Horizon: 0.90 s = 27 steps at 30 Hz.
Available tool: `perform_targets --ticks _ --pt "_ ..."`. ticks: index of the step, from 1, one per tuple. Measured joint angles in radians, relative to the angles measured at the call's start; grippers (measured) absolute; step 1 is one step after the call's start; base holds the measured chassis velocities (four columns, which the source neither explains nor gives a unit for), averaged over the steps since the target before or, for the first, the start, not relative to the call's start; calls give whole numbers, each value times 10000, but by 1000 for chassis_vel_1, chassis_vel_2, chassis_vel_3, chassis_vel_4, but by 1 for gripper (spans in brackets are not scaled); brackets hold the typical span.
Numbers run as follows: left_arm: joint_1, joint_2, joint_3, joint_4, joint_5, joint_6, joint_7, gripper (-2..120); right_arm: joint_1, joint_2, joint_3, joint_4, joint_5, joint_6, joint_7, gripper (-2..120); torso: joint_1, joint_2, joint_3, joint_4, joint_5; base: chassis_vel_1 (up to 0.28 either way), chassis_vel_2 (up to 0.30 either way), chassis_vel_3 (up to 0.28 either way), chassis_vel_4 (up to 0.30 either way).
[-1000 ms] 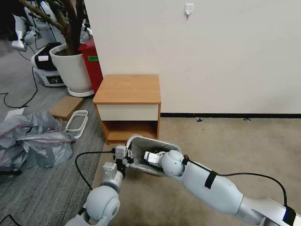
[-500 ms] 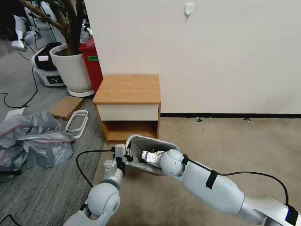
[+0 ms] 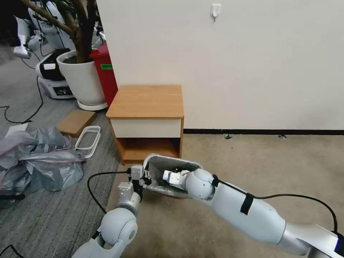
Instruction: Pick up the garbage bag from the table and place it over the trash can.
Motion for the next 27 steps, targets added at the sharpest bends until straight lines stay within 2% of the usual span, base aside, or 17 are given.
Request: perform_targets --ticks 7,10,11,14,15,16,17,18,19,20,22,23,24,25,26,27 --pt "-253 52 67 76 -835 215 -307 3 62 -847 234 1457 490 0 0 0 -1 0 0 2 0 0 0 0 0" --pt "-427 143 96 53 -1916 458 -733 3 -368 -1817 1175 2907 1161 -1 1 0 -1 0 0 2 2 0 0 0 0" --pt "-427 143 96 53 -1916 458 -733 3 -368 -1817 1175 2907 1161 -1 1 0 -1 0 0 2 2 0 0 0 0" --pt "-573 238 131 -44 -2921 689 -1222 3 -1554 -3076 3058 4862 2339 38 232 0 -1 0 -1 -2 1 0 0 0 0" --pt "-594 279 146 -109 -3248 799 -1394 3 -2188 -3527 4034 5533 2833 143 465 0 -1 0 -2 -2 1 0 0 0 0" --pt "-594 279 146 -109 -3248 799 -1394 3 -2188 -3527 4034 5533 2833 143 465 0 -1 0 -2 -2 1 0 0 0 0" --pt "-612 289 151 -210 -3574 874 -1608 3 -3139 -3888 5273 6171 3237 441 1007 0 0 1 -2 -2 -5 0 0 0 0" --pt "-629 290 149 -278 -3771 920 -1730 3 -3704 -3974 5838 6441 3456 703 1574 0 0 0 -1 -3 -2 0 0 0 0" --pt "-659 307 128 -395 -4150 1046 -1937 3 -4836 -3983 6928 6803 3870 1369 2959 0 -1 0 -2 -1 4 0 0 0 0" --pt "-659 307 128 -395 -4150 1046 -1937 3 -4836 -3983 6928 6803 3870 1369 2959 0 -1 0 -2 -1 4 0 0 0 0" --pt "-690 330 99 -638 -4953 1302 -2426 3 -6651 -3448 8626 7133 4394 2860 4767 0 -1 1 -2 -3 -1 0 0 0 0" --pt "-691 359 51 -748 -5316 1453 -2635 3 -7632 -2976 9394 7173 4523 4139 5342 0 -1 2 -2 -1 3 0 0 0 0" --pt "-691 359 51 -748 -5316 1453 -2635 3 -7632 -2976 9394 7173 4523 4139 5342 0 -1 2 -2 -1 3 0 0 0 0" --pt "-682 443 3 -841 -5607 1570 -2783 3 -8557 -2477 10027 7174 4572 5454 5717 0 -1 1 -2 -2 4 0 0 0 0" --pt "-663 509 -41 -904 -5774 1660 -2854 3 -9241 -2062 10455 7151 4569 6343 5871 0 -1 2 -2 -2 2 0 0 0 0" --pt "-663 509 -41 -904 -5774 1660 -2854 3 -9241 -2062 10455 7151 4569 6343 5871 0 -1 2 -2 -2 2 0 0 0 0"
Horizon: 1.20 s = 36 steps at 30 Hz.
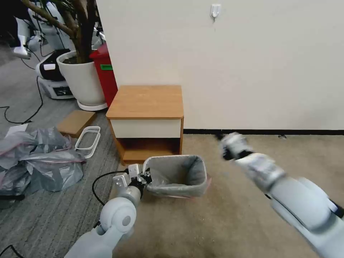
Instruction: Pick up the garbage bag from the table and place it over the trash can.
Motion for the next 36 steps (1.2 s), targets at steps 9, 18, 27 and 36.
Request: perform_targets --ticks 9,18,27,36 --pt "292 261 -268 176 -358 258 -149 3 -2061 3078 982 -587 -633 4498 172 4 0 0 1 4 -4 0 0 0 0" --pt "534 115 -305 446 -861 518 -694 3 -2525 4284 723 -503 -1572 4510 103 19 0 0 1 3 -4 0 0 0 0" --pt "355 -85 -125 832 -889 469 -811 3 -2573 4496 666 -768 -1906 4450 66 20 0 2 -1 6 7 0 0 0 0" --pt "344 26 -95 780 -872 470 -793 34 -2538 4480 663 -845 -1920 4376 55 20 0 0 2 2 -6 0 0 0 0"
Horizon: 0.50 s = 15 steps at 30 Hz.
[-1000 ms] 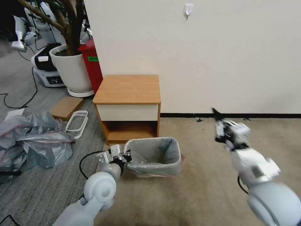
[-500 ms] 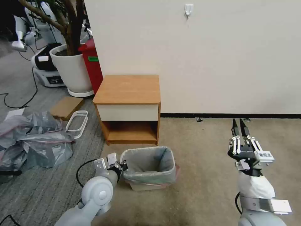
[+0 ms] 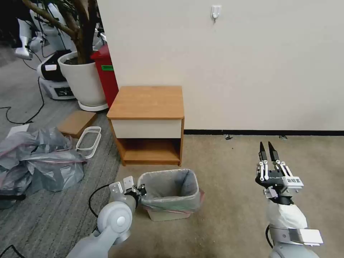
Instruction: Pick up the garbage bag from the table and place it over the trash can.
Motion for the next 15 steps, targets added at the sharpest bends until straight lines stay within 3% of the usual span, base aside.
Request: perform_targets --ticks 10,14,15 --pt "218 58 -181 -415 -51 190 152 70 1 -102 21 -52 58 -68 27 21 0 -2 2 -3 -3 0 0 0 0" --pt "335 140 -351 -593 -7 197 327 88 19 -133 -4 -85 109 -76 46 32 1 -3 2 -2 1 0 0 0 0" --pt "335 140 -351 -593 -7 197 327 88 19 -133 -4 -85 109 -76 46 32 1 -3 2 -2 1 0 0 0 0"
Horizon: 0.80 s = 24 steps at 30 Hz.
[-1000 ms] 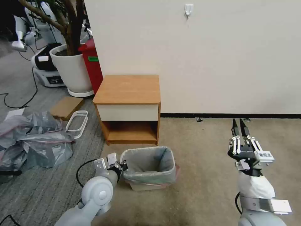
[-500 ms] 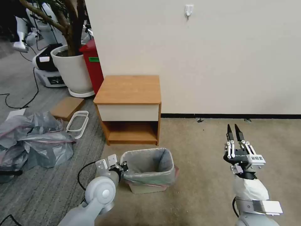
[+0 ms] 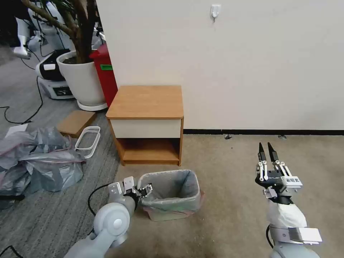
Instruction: Pick up the garbage bag from the table and place it over the trash can.
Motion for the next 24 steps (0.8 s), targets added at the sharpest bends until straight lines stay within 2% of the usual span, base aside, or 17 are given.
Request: perform_targets --ticks 3,5,7,8,11,12,13,15,16,17,18,19,20,21,23,24 --pt "59 -2 -128 -95 103 -84 269 99 -1 -1 -8 -15 3 -1 18 36 -1 0 -1 0 2 0 0 0 0" --pt "120 -1 -165 -127 290 -195 453 99 0 -2 -7 -21 3 -1 33 36 0 0 -1 0 2 0 0 0 0" --pt "310 34 -274 -222 822 -485 1046 100 18 -16 1 -21 30 -1 58 36 0 0 -1 1 2 0 0 0 0" --pt "310 34 -274 -222 822 -485 1046 100 18 -16 1 -21 30 -1 58 36 0 0 -1 1 2 0 0 0 0" --pt "674 122 -534 -549 1537 -995 2104 100 42 -22 51 -21 153 -7 50 37 0 0 -2 2 2 0 0 0 0" --pt "674 122 -534 -549 1537 -995 2104 100 42 -22 51 -21 153 -7 50 37 0 0 -2 2 2 0 0 0 0" --pt "810 139 -660 -630 1891 -1192 2498 100 28 -14 96 -21 234 2 -45 38 0 0 -2 1 2 0 0 0 0" --pt "1160 207 -953 -687 3150 -2175 3541 100 3 17 154 -13 436 30 -215 45 0 0 -2 1 1 0 0 0 0" --pt "1396 238 -1142 -683 3978 -2952 4126 100 7 44 174 -9 511 46 -274 52 0 0 -2 1 1 0 0 0 0" --pt "1396 238 -1142 -683 3978 -2952 4126 100 7 44 174 -9 511 46 -274 52 0 0 -2 1 1 0 0 0 0" --pt "1679 237 -1416 -677 4909 -3740 4741 100 32 85 207 -9 550 82 -337 55 0 0 -2 1 1 0 0 0 0" --pt "1923 198 -1652 -688 5658 -4364 5086 100 57 119 240 -11 563 135 -418 61 0 0 -2 2 3 0 0 0 0" --pt "2141 114 -1878 -743 6207 -4836 5263 100 68 147 255 -20 563 199 -490 64 0 0 -2 2 1 0 0 0 0" --pt "2141 114 -1878 -743 6207 -4836 5263 100 68 147 255 -20 563 199 -490 64 0 0 -2 2 1 0 0 0 0" --pt "2910 -377 -2726 -1127 7466 -5816 5618 100 93 228 278 -98 507 496 -741 76 0 0 -3 3 2 0 0 0 0" --pt "2910 -377 -2726 -1127 7466 -5816 5618 100 93 228 278 -98 507 496 -741 76 0 0 -3 3 2 0 0 0 0"
